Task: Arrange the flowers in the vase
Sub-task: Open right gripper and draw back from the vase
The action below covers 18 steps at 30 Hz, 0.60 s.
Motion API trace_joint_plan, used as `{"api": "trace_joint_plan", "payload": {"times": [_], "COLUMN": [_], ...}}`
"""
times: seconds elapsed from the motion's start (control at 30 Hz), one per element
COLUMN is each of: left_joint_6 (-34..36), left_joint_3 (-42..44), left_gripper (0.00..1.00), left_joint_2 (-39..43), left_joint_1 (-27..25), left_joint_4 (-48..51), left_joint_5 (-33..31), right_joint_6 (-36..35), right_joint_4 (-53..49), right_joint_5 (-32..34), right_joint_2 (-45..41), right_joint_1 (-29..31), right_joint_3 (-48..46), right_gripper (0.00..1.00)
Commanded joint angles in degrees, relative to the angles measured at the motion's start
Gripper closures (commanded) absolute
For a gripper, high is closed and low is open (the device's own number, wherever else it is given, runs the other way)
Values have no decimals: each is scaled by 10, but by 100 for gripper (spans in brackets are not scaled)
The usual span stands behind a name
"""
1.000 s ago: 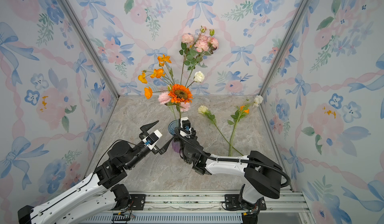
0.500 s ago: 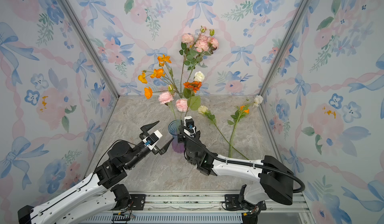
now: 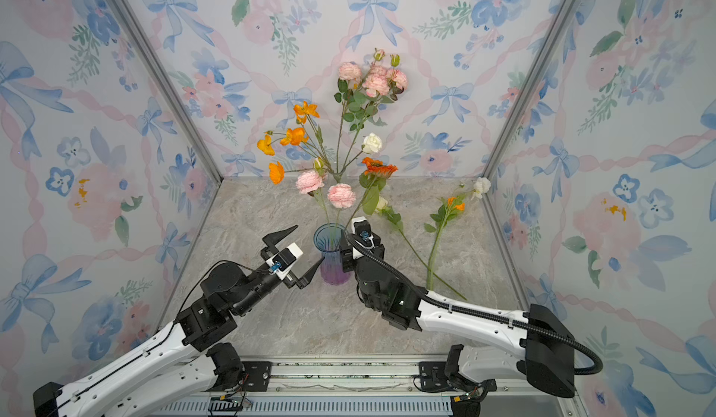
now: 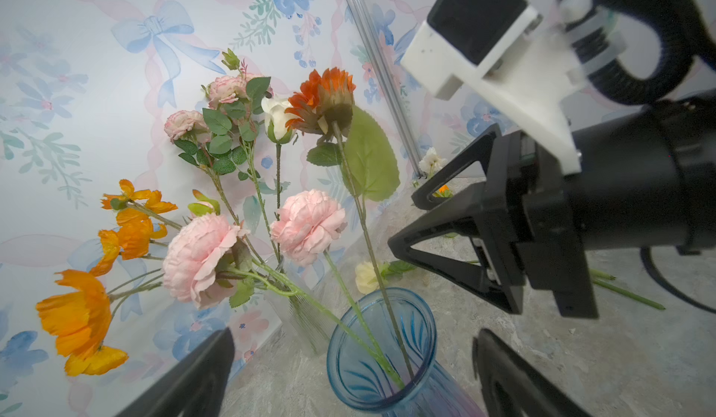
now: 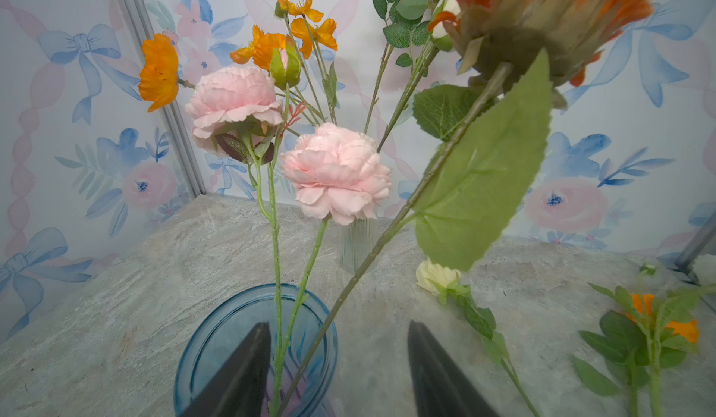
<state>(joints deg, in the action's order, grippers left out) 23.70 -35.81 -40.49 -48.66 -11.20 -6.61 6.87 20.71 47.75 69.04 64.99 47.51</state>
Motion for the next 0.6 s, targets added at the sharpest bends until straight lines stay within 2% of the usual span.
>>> {"api": "trace_joint_plan", "payload": {"times": [0.0,0.13,0.23,0.33,0.4,0.47,0.57], "left_joint_6": [-10,-10,-14,-19,-21,-21,-7], "left_joint_3": [-12,-24,-50,-62,-76,-98,-148], "left_gripper": [2,2,2,2,2,2,2], "left_joint_2": [-10,-43,-83,-116,-145,-177,-232], "left_joint_1": [3,4,2,2,0,-8,-31], "left_joint_4": [-3,16,32,31,31,38,64], "left_joint_5": [15,49,88,130,159,178,189], "right_joint_6": [32,113,203,280,306,305,284], "right_joint_4": [-119,-266,-384,-489,-523,-533,-542], "right_joint_5": [0,15,-5,-81,-170,-241,-310], "right_joint_2": [-48,-114,-164,-189,-191,-181,-144], "right_joint_1": [4,-26,-88,-194,-279,-344,-419], "right_joint_3": [4,2,-3,-6,-13,-16,-5], "right_gripper": [36,34,35,36,37,37,37]}}
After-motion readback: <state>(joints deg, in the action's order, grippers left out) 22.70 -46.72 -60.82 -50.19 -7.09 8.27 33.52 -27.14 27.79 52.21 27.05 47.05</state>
